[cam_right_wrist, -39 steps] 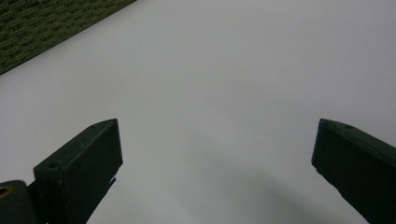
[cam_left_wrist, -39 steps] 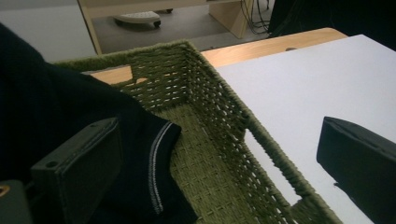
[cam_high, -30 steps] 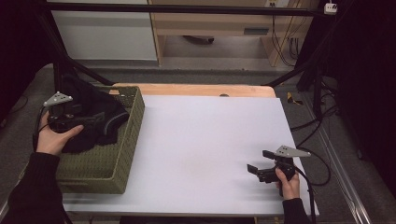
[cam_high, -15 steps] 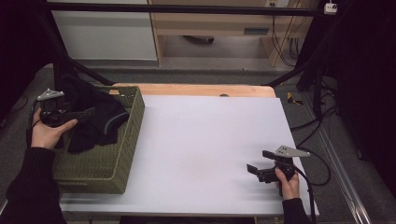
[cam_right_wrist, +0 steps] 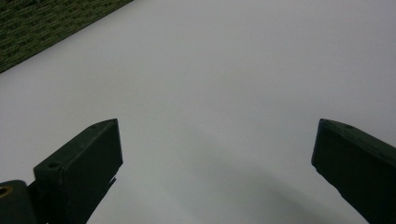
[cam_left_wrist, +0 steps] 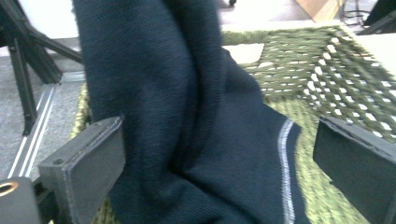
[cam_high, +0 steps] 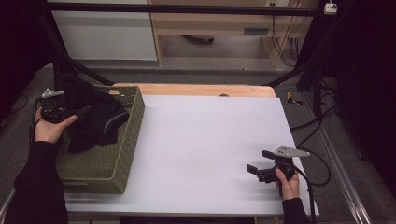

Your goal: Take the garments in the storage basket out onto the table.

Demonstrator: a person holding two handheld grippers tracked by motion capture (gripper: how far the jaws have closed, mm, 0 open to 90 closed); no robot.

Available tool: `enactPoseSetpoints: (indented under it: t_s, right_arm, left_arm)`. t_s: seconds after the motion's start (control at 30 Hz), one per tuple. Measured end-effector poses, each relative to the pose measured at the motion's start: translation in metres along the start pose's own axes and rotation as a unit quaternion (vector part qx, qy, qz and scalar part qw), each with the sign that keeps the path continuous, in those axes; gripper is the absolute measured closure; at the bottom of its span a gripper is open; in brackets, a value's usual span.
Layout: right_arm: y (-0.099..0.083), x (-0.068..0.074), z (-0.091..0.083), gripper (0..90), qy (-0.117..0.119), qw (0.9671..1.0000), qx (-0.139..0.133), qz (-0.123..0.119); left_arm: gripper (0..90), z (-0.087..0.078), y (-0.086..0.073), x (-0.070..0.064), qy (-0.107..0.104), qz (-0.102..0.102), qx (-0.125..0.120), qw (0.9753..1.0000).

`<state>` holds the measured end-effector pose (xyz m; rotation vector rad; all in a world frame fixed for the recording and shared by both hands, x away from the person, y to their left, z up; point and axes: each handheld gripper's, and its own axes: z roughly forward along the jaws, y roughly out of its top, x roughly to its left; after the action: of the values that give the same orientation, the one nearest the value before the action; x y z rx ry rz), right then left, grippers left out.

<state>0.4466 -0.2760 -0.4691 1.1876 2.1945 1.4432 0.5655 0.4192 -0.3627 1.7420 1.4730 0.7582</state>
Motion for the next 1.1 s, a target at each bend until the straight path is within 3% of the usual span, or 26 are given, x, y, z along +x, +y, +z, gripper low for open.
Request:
enactPoseSetpoints:
  t_s: [0.3, 0.6, 0.73, 0.83, 0.87, 1.03, 1.07, 1.1]
  right_arm:
    - [0.000, 0.000, 0.001, 2.4, -0.001, 1.0000, 0.002, -0.002]
    - [0.000, -0.001, 0.001, 2.4, -0.001, 1.0000, 0.003, -0.002]
    - [0.000, -0.001, 0.002, 2.5, -0.002, 1.0000, 0.004, 0.000]
    - [0.000, 0.000, 0.002, 2.5, -0.002, 1.0000, 0.004, 0.000]
    - [0.000, -0.001, 0.002, 2.5, -0.002, 1.0000, 0.005, 0.000]
    - [0.000, -0.001, 0.001, 2.5, -0.003, 1.0000, 0.004, -0.001]
    - [0.000, -0.001, 0.001, 2.5, -0.003, 1.0000, 0.005, -0.002]
    - [0.000, -0.001, 0.001, 2.5, -0.003, 1.0000, 0.004, 0.000]
  left_arm:
    - [9.5, 0.017, -0.003, 0.005, 0.030, 0.001, -0.005, 0.9995]
    - [17.0, 0.036, -0.011, 0.009, 0.051, 0.000, 0.025, 0.9984]
    - [28.7, 0.041, -0.015, 0.012, 0.049, -0.013, 0.036, 0.9981]
    - [33.9, 0.043, -0.017, 0.013, 0.035, -0.025, 0.034, 0.9985]
    - [43.6, 0.043, -0.017, 0.012, 0.031, -0.019, 0.038, 0.9986]
    - [56.3, 0.041, -0.017, 0.012, 0.034, -0.016, 0.043, 0.9983]
    - [59.9, 0.041, -0.017, 0.011, 0.037, -0.012, 0.042, 0.9983]
    - [64.8, 0.041, -0.017, 0.008, 0.044, 0.004, 0.043, 0.9981]
